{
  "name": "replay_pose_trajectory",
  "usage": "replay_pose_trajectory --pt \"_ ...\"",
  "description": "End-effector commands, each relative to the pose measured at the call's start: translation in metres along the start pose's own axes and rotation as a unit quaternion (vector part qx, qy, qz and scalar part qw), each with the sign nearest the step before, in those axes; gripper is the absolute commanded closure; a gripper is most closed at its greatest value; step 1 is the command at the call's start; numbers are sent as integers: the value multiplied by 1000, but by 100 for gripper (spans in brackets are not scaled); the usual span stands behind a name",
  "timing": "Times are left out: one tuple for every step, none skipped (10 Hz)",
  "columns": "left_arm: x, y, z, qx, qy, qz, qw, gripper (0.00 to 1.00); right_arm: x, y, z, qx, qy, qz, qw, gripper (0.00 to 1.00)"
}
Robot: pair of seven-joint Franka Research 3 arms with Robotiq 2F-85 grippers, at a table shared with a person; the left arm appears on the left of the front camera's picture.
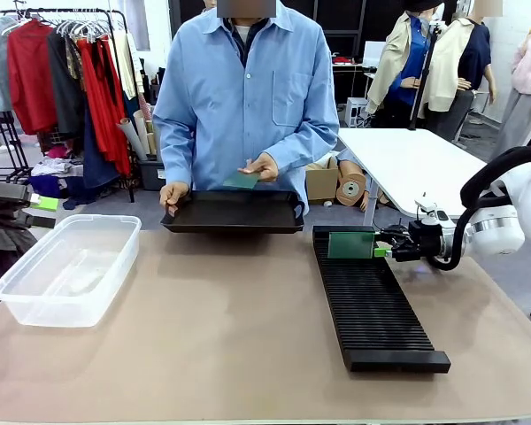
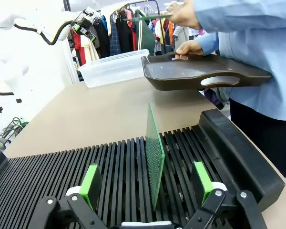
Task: Sort PCBs into racks and boxes based on the side picked up.
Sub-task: Pick up the Blank PCB handed by the Human.
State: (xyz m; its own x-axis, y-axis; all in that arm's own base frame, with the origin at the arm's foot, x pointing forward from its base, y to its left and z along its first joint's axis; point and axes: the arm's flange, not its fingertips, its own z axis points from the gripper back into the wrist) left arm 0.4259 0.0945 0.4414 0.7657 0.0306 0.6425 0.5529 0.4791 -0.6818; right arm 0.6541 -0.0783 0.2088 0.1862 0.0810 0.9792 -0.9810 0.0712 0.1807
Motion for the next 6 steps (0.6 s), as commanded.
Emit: replay_pose_trajectory --pt "1 -2 1 0 -3 -1 1000 0 0 0 0 -2 0 2 1000 0" --pt "1 -2 1 0 -3 -1 1000 0 0 0 0 -2 0 2 1000 0" --pt "1 -2 1 0 -3 -1 1000 0 0 0 0 -2 0 2 1000 0" --pt "1 -2 1 0 -3 -1 1000 0 0 0 0 0 0 0 1000 0" --pt "1 -2 1 0 -3 -1 1000 0 17 5 11 4 -2 -10 1000 0" --pt "1 -2 1 0 -3 -1 1000 0 33 11 22 7 0 -22 1000 0"
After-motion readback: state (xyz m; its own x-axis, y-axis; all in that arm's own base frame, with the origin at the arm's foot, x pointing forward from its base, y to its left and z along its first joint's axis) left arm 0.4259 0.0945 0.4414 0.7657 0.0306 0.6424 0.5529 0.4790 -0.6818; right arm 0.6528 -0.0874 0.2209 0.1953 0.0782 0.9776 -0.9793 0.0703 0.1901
